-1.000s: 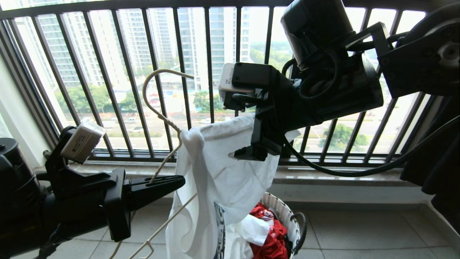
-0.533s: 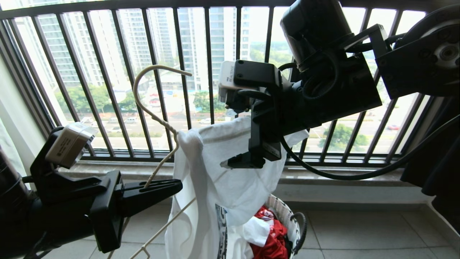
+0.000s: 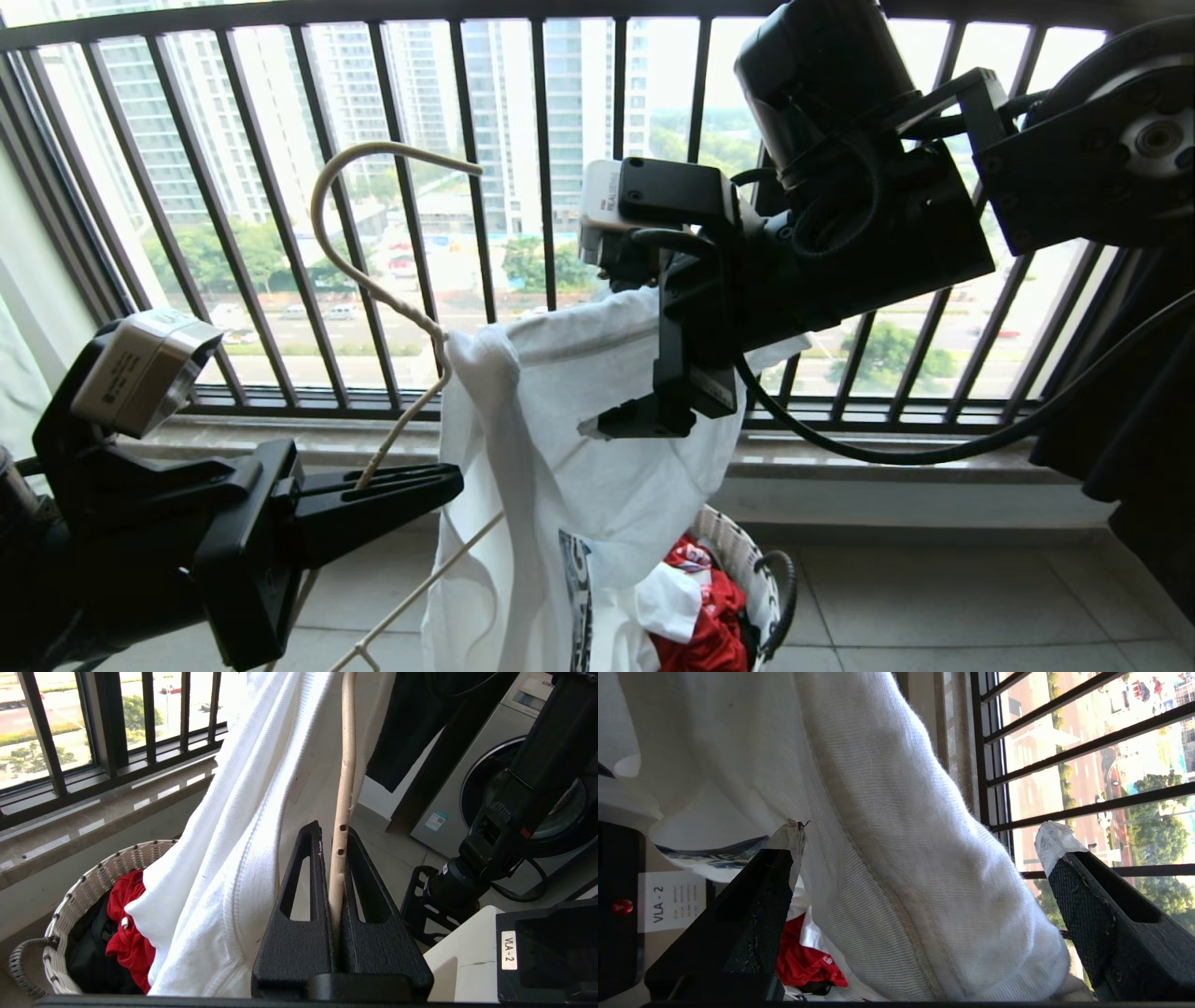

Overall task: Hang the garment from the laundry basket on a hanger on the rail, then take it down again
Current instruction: Hang the clothes on the clothes rack

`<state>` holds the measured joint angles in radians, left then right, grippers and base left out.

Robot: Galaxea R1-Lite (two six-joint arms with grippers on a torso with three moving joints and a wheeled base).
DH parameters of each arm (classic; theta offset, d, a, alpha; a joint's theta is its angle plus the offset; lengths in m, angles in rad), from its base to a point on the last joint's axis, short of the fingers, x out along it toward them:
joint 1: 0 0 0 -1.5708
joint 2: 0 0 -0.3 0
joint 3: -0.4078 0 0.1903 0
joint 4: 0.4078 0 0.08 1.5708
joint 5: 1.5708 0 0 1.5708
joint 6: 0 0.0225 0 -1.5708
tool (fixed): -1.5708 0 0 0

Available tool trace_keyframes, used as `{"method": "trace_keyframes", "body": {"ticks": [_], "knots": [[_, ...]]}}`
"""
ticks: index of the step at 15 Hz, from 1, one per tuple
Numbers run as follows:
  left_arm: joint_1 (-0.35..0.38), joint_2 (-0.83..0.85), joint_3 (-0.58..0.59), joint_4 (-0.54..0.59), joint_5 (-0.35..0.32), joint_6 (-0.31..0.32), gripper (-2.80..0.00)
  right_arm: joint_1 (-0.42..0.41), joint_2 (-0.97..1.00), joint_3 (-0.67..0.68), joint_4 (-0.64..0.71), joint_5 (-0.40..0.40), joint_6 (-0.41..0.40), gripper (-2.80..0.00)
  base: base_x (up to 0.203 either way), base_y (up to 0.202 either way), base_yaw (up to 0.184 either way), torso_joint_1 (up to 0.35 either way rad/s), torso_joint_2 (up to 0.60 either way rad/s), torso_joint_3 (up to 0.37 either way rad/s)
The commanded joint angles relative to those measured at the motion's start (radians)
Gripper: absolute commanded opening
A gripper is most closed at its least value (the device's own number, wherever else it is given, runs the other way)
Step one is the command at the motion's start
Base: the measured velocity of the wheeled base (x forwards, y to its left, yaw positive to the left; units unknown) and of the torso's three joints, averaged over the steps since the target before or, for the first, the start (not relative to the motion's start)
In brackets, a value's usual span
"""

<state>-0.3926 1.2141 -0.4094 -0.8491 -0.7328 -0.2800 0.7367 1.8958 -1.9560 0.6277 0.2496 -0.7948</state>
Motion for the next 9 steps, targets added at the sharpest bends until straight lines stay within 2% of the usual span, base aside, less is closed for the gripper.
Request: {"method": "trace_keyframes", "body": {"ticks": [1,9], "knots": [[0.0,-0.01,-0.002,-0.008,-0.002,-0.002,-2.8,0.0,0.0,0.0,0.004,0.004,-0.003,0.0,0.0,0.0,0.0,0.0,0.0,0.0],[0.008,-0.003,-0.012,-0.01,0.001,-0.004,-2.8,0.001,-0.003,-0.001,-0.006,0.022,0.003,0.0,0.0,0.0,0.0,0.0,0.0,0.0]]}}
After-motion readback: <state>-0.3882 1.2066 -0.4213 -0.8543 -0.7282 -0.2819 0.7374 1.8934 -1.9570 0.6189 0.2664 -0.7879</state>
